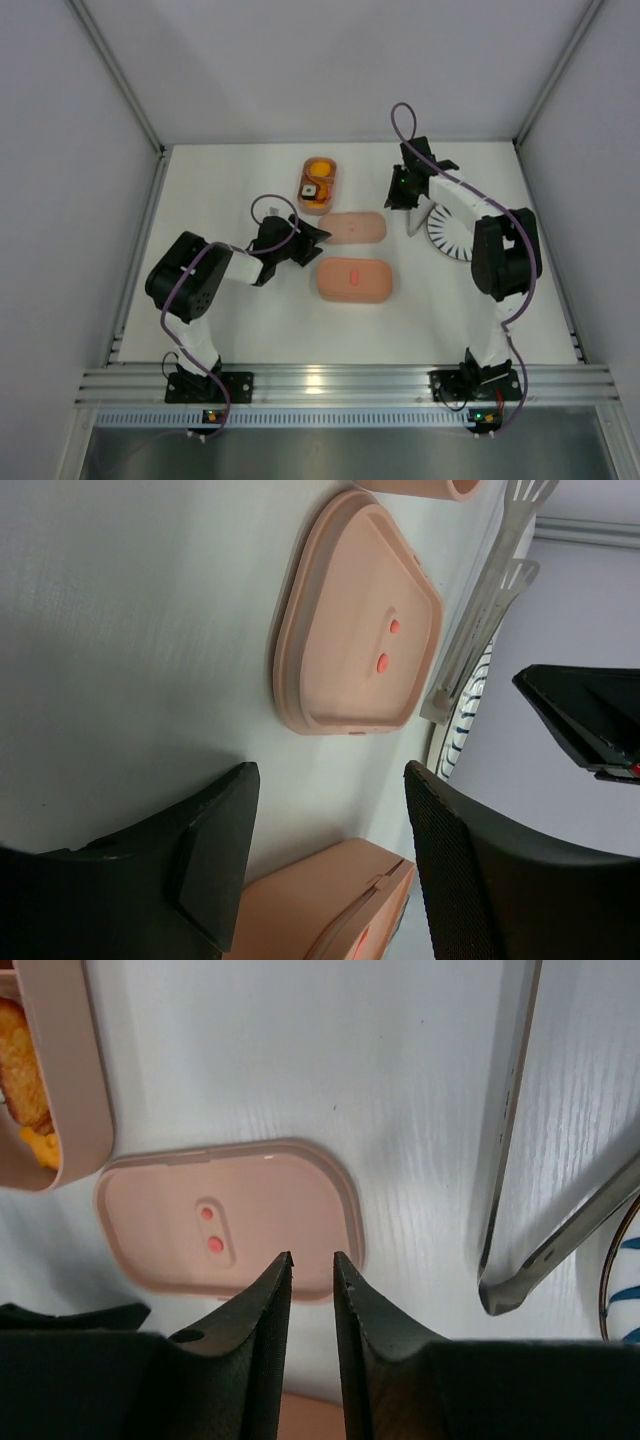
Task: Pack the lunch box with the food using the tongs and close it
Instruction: Pick up the box lid from the center of the board.
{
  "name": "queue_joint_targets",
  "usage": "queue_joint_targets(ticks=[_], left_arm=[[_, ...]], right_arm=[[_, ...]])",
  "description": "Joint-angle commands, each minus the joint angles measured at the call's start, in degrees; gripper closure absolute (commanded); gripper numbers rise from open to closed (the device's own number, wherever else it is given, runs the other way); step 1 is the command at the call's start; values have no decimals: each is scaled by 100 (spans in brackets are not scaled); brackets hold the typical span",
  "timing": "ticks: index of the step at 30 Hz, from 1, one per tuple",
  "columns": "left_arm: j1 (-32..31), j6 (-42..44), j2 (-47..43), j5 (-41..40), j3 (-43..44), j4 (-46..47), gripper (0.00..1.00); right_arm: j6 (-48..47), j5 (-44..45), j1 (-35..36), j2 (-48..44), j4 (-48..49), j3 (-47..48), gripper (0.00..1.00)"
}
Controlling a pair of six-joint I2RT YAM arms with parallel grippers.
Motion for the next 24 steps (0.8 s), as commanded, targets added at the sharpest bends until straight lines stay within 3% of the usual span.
queue_joint_targets(ticks=[1, 12, 24], left_arm=[[-68, 71, -158, -386, 54, -406, 34], [-129, 53, -158, -448, 45, -415, 35], [-165, 62, -61, -421, 36, -327, 36]], right_arm=[[-228, 342, 98, 405, -299, 397, 77], [-545, 430, 169, 793, -151, 283, 76], [-492, 412, 248, 626, 192, -218, 71]])
